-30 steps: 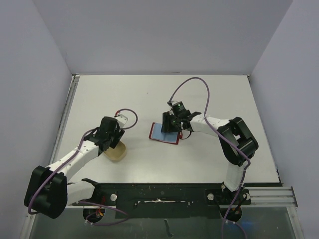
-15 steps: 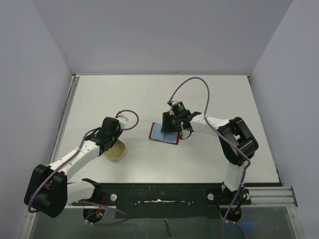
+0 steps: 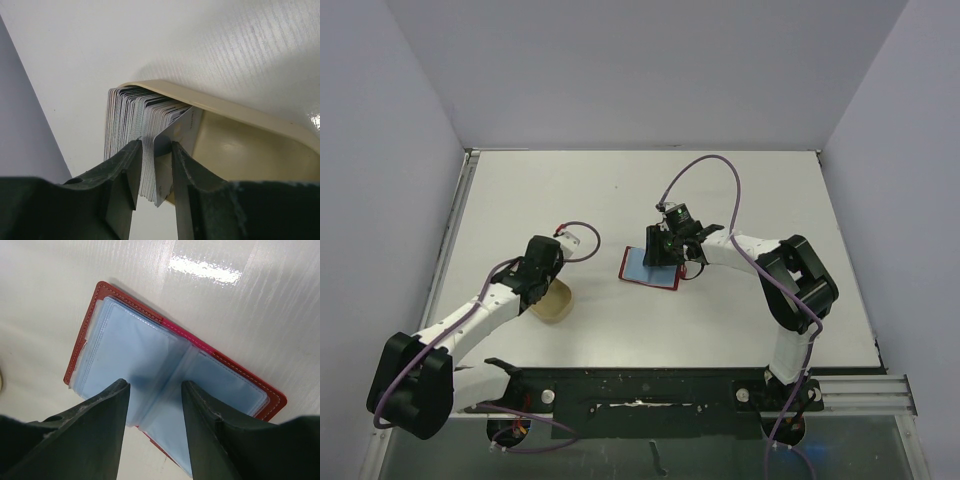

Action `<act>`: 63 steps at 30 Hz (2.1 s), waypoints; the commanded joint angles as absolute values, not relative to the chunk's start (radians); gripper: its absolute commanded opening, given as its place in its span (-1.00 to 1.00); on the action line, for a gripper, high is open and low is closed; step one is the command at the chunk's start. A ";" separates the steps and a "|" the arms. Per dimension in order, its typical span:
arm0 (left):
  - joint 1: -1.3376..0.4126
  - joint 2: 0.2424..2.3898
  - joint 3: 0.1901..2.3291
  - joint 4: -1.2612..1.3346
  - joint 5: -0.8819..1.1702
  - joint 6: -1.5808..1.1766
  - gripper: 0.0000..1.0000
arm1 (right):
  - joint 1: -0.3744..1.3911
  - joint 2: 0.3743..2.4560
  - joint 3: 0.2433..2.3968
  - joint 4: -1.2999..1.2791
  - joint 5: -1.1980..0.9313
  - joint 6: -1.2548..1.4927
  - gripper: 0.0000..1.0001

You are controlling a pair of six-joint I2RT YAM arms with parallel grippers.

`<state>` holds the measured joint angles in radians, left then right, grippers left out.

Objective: Put the credit cards into the card holder
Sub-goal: Pick up the credit card from the storage box, then insert the credit card into the card holder.

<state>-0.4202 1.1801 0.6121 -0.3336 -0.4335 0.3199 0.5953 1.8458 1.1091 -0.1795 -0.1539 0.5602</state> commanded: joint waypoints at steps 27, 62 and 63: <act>-0.468 1.135 0.783 -0.506 -0.381 0.242 -1.00 | 0.592 1.822 1.116 -0.221 -0.161 0.559 -0.05; -0.461 1.368 0.901 0.149 0.456 -0.503 -1.00 | 0.475 1.658 1.043 -0.252 -0.128 0.505 -0.34; -0.459 1.401 0.914 0.151 0.480 -0.509 -1.00 | 0.475 1.659 1.038 -0.249 -0.124 0.505 -0.35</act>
<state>-0.4683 1.3186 0.8391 0.0280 0.3279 -0.4648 0.4770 1.6958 1.0512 -0.2558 -0.1501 0.5148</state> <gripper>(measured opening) 0.007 0.333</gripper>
